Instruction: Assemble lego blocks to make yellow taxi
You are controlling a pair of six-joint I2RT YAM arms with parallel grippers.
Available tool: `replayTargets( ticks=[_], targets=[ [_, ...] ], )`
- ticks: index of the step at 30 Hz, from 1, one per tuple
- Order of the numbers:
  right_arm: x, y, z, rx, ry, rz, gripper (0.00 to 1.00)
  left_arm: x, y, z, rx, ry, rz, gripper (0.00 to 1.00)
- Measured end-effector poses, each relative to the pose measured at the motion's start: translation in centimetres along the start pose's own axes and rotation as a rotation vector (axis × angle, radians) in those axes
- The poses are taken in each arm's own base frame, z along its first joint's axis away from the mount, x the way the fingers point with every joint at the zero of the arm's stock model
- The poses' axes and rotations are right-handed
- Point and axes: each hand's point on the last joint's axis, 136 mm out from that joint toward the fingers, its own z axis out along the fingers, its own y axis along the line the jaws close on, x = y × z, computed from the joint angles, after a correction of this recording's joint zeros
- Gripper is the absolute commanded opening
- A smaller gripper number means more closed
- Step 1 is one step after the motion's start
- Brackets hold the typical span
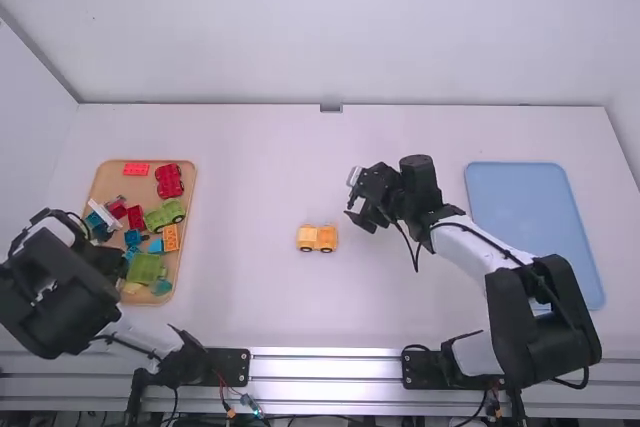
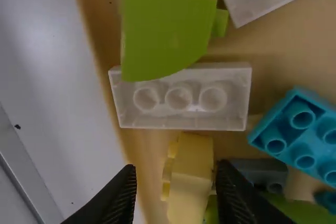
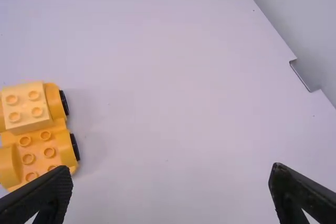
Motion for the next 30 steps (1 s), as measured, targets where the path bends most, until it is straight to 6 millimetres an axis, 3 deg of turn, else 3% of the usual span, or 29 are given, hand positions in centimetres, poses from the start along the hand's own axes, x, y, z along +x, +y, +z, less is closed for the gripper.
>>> replayTargets(
  ticks=[9,17,26,28,30],
  targets=[
    [-0.3,0.3,0.0,-0.019,-0.017,0.031,0.99,1.3,-1.5,1.2,0.006,-0.025,0.056,0.38],
    [-0.4,0.4,0.0,-0.026,-0.025,0.054,0.99,0.5,-2.5,2.1,0.068,-0.070,0.092,0.36],
    [-0.9,0.9,0.0,-0.054,-0.049,0.059,0.99,0.4,-2.7,2.0,0.082,-0.076,0.108,0.61],
    [-0.9,0.9,-0.1,-0.055,-0.050,0.060,0.99,0.4,-2.8,1.9,0.085,-0.077,0.115,0.59],
    [-0.9,0.9,-0.1,-0.055,-0.051,0.059,0.99,1.2,-3.2,1.9,0.114,-0.038,0.168,0.50]
  ],
)
